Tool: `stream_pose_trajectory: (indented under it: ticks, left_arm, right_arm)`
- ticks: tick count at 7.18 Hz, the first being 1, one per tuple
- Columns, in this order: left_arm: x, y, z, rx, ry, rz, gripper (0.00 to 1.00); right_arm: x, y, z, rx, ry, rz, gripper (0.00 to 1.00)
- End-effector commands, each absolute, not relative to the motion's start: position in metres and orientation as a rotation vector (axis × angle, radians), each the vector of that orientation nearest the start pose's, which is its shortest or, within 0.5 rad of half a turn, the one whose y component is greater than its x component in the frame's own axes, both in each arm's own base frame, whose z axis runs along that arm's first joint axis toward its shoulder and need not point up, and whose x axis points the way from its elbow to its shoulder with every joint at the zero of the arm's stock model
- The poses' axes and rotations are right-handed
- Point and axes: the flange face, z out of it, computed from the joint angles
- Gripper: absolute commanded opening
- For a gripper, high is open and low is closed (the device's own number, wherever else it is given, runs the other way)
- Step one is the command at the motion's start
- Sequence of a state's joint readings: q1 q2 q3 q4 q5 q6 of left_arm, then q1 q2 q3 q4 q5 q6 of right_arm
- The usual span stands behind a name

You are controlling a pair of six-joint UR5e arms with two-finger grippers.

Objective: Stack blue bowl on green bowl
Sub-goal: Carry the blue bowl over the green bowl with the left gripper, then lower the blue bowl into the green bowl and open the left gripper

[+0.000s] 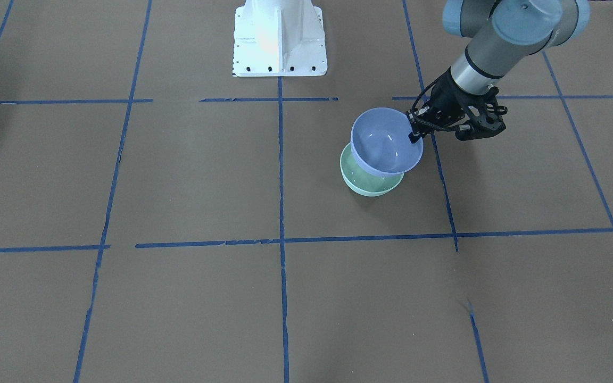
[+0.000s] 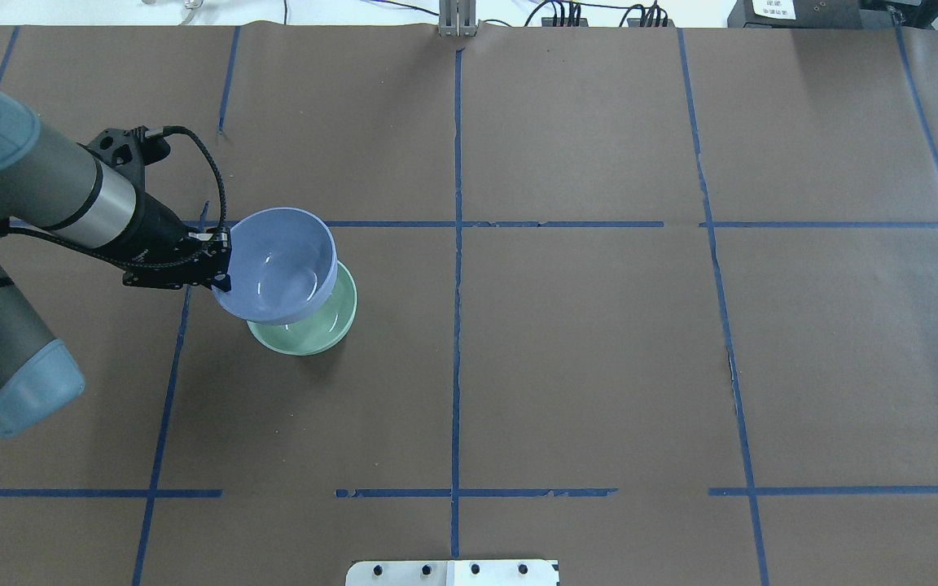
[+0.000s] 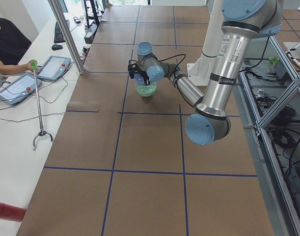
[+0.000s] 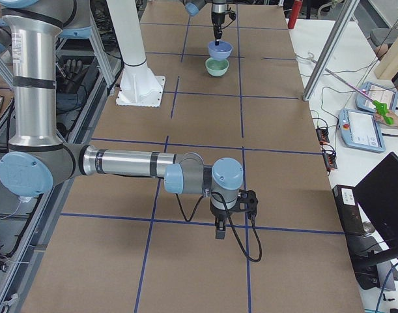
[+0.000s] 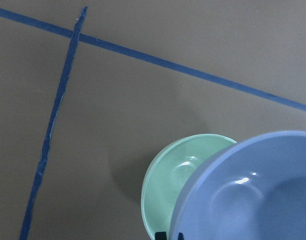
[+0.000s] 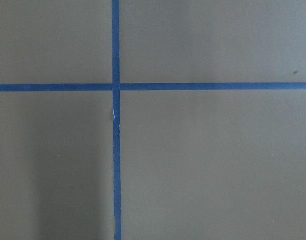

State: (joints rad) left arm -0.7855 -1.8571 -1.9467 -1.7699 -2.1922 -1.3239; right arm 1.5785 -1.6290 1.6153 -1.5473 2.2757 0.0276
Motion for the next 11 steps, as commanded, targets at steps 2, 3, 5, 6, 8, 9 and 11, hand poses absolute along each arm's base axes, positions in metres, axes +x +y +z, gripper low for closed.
stream_pose_trajectory:
  ticks: [2,3,5,6,8,9,11]
  left_arm:
    - [0.355,-0.440,0.312,-0.099,1.003,-0.206,0.00]
    - [0.356,-0.441,0.313,-0.099,1.002,-0.205,0.00]
    - [0.363,-0.445,0.317,-0.090,1.015,-0.191,0.99]
    - [0.364,-0.446,0.320,-0.082,1.028,-0.185,1.00]
    - [0.363,-0.445,0.321,-0.080,1.028,-0.181,1.00]
    - [0.358,-0.444,0.317,-0.072,1.034,-0.181,1.00]
    - [0.307,-0.467,0.303,0.043,1.057,-0.157,1.00]
  right_arm:
    - [0.072,-0.467,0.667,0.003,-0.704,0.030,1.00]
    - [0.072,-0.467,0.667,0.003,-0.704,0.030,1.00]
    - [0.072,-0.467,0.667,0.002,-0.704,0.031,1.00]
    - [0.072,-0.467,0.667,0.003,-0.704,0.030,1.00]
    - [0.072,-0.467,0.667,0.002,-0.706,0.031,1.00]
    - [0.072,-0.467,0.667,0.003,-0.706,0.030,1.00]
    - [0.072,-0.467,0.667,0.002,-0.706,0.031,1.00]
